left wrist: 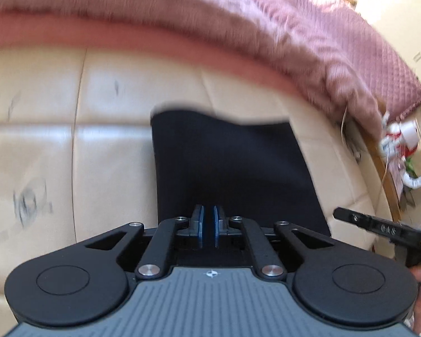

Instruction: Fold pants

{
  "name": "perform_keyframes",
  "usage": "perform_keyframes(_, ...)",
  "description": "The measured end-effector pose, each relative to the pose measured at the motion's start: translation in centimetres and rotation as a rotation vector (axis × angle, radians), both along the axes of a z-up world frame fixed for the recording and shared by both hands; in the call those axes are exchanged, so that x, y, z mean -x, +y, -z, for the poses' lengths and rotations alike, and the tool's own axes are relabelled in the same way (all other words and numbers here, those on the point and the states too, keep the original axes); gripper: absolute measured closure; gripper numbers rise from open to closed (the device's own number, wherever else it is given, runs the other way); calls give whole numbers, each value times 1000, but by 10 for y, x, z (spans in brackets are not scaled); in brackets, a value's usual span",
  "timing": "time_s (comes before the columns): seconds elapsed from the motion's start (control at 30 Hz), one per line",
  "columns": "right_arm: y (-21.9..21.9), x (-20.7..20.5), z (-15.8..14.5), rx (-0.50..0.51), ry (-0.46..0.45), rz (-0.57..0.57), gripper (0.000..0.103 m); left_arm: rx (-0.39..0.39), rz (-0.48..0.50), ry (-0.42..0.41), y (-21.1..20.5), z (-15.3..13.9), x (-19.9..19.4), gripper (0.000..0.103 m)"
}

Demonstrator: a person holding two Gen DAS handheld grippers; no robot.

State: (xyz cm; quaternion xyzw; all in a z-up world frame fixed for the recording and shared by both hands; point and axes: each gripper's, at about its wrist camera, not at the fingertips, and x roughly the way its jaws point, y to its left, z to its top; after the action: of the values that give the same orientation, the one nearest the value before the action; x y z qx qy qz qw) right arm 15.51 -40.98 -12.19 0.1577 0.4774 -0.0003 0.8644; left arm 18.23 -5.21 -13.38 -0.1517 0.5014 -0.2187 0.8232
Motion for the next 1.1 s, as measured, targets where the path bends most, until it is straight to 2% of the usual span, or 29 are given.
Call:
perform_keyframes(0.07, 8, -10, -11, 35, -78, -45, 83, -16, -17, -24, -6, -4, -12, 97)
perform_keyframes(0.13, 18, -23, -16, 64, -139, -96, 84, 11, -29, -41, -12, -3, -24, 97)
perform_keyframes(0.23, 36, -53, -10, 111, -175, -155, 87, -16, -50, -73, -23, 4, -39, 97)
perform_keyframes(0.4, 47, -90, 19, 141, -142, -199, 92, -88, -71, -25, -27, 31, -56, 97)
perform_keyframes(0.47, 43, -95, 35, 129, -111, -191, 96, -81, -74, -8, -24, 42, -61, 97)
perform_keyframes(0.53, 36, -97, 46, 92, -119, -164, 98, -82, -75, -11, -25, 47, -66, 97)
perform_keyframes(0.67, 32, -101, 57, 60, -128, -127, 98, -92, -77, -16, -29, 49, -75, 97)
perform_keyframes(0.8, 27, -105, 49, 24, -103, -109, 98, -51, -101, -24, -19, 34, -70, 97)
perform_keyframes(0.83, 22, -104, 44, -3, -106, -96, 95, -44, -106, -54, -15, 27, -64, 89)
perform_keyframes(0.87, 18, -103, 40, -27, -119, -83, 82, -42, -106, -71, -12, 23, -61, 82)
perform_keyframes(0.9, 14, -96, 35, -43, -129, -66, 71, -33, -107, -75, -7, 19, -56, 63)
perform_keyframes(0.93, 8, -92, 31, -60, -134, -49, 54, -25, -113, -71, -3, 19, -52, 50)
perform_keyframes(1.0, -5, -86, 31, -118, -130, -30, 51, 6, -145, -57, 8, 22, -41, 47)
perform_keyframes(1.1, -25, -78, 41, -218, -87, 17, 51, 95, -181, 20, 23, 39, -30, 45)
